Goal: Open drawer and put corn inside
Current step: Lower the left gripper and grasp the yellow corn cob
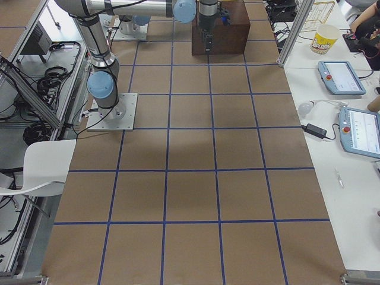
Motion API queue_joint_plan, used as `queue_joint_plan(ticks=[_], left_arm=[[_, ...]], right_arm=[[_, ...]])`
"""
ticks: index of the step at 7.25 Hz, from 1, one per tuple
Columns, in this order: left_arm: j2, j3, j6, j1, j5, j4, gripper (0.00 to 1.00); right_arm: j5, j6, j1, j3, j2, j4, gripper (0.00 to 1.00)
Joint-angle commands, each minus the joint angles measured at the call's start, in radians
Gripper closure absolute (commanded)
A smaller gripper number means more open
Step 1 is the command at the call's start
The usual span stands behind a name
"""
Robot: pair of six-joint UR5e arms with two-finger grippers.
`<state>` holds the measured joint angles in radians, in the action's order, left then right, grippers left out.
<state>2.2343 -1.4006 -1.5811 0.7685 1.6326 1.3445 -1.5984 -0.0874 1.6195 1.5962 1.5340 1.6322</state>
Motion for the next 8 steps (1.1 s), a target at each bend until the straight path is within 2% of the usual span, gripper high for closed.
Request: queue_joint_plan(ticks=[1,2,5,8], left_arm=[[-0.024,0.005,0.018,0.002,0.003,-0.005,1.0],[-0.038,0.012,0.024,0.005,0.0,-0.005,1.0],[-0.105,0.051,0.199,0.026,-0.005,0.01,1.0],[-0.206,0.052,0.472,0.098,-0.023,0.08,1.0]], right_arm=[[0.0,0.0,0.002,-0.001,0.0,0.0,0.0],[0.0,-0.002,0.002,-0.001,0.0,0.0,0.0],[0.0,0.0,0.002,-0.001,0.0,0.0,0.0],[0.0,0.0,-0.001,-0.001,0.0,0.0,0.0]])
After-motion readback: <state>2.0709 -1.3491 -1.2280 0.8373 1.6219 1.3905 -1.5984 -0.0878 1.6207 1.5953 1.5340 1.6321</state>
